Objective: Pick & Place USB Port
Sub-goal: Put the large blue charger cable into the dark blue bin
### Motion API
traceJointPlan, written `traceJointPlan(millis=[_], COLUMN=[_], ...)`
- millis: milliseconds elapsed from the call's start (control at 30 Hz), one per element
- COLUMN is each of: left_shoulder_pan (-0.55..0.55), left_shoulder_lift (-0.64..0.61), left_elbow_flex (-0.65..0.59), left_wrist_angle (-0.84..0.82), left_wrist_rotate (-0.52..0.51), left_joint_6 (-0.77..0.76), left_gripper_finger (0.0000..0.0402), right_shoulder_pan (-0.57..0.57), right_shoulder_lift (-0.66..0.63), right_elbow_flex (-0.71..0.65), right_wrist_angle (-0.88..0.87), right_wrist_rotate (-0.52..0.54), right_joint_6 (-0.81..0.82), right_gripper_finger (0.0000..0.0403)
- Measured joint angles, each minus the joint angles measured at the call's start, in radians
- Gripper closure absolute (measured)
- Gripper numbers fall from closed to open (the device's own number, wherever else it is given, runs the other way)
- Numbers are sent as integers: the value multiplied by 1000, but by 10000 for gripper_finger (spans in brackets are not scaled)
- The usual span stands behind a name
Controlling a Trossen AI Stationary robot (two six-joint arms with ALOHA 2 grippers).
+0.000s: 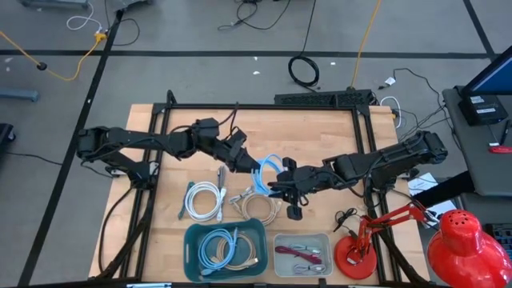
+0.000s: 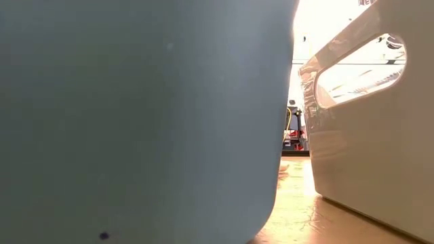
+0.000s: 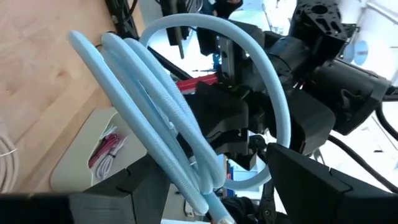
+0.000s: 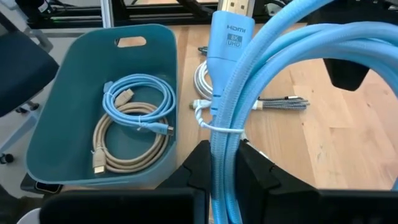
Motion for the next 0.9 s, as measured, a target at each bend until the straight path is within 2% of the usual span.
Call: traceJointPlan(millis=[367,633,900], left_shoulder_pan=[5,29,17], left_shoulder_lift=[-3,-3,-7], left_elbow_flex=[0,-1,-1], left_wrist_angle=[11,170,70], left_wrist_rotate=[31,55,60], left_joint_6=[0,-29,4], left_gripper_finger=[135,135,135], right_shoulder_pan=[4,10,1], right_shoulder_lift=[0,-1,1], right_elbow_flex=[0,2,0], right_wrist_angle=[2,24,31], right_wrist_rotate=[20,62,38], right_joint_6=[20,45,44], right_gripper_finger=[372,372,372])
